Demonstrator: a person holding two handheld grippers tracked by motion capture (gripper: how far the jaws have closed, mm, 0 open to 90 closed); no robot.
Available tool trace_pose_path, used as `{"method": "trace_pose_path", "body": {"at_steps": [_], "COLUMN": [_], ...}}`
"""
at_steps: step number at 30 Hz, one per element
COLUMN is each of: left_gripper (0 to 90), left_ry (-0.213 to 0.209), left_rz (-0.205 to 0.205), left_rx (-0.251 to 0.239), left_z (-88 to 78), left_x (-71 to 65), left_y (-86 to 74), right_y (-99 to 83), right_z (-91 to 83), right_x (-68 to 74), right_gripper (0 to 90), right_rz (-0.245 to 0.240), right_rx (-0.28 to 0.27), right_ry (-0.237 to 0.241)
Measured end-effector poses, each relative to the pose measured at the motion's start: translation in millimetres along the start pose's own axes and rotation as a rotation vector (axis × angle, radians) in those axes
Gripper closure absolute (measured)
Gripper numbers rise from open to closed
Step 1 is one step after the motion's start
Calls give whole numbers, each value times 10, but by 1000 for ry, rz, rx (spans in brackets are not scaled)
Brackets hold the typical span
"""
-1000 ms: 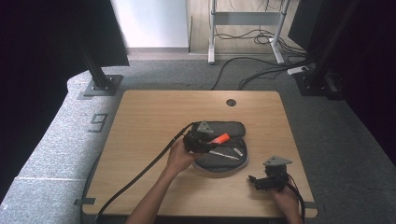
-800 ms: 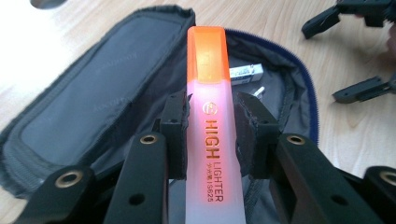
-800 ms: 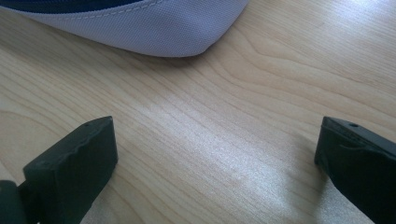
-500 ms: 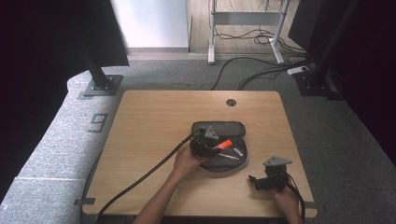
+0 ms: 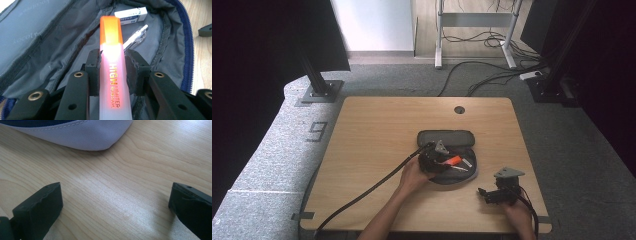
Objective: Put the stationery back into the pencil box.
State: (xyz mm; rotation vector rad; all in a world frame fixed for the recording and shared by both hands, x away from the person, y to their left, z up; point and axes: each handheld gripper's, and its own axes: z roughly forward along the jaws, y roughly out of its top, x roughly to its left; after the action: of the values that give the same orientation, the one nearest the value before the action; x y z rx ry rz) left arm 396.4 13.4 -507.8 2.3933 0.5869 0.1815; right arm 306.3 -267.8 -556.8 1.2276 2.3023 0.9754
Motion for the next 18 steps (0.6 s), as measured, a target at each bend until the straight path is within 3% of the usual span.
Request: {"method": "trace_pose_path", "body": {"at_steps": [12, 14, 18], "left_gripper": [310, 269, 209], "left_ry": [-17, -26, -4], "left_rz": [-46, -41, -25], "left_rx": [-66, -70, -75], "left_z": [-216, -272, -385], "left_x": [34, 41, 32], "left_y": [65, 74, 85], "right_y": [0, 0, 1], "right_z": [1, 1, 1], "right_x": [-1, -1, -1], "right_gripper": [0, 0, 0], "right_rz": [-1, -2, -1], "right_rx": [-1, -1, -1], "right_ry": [0, 0, 0]}}
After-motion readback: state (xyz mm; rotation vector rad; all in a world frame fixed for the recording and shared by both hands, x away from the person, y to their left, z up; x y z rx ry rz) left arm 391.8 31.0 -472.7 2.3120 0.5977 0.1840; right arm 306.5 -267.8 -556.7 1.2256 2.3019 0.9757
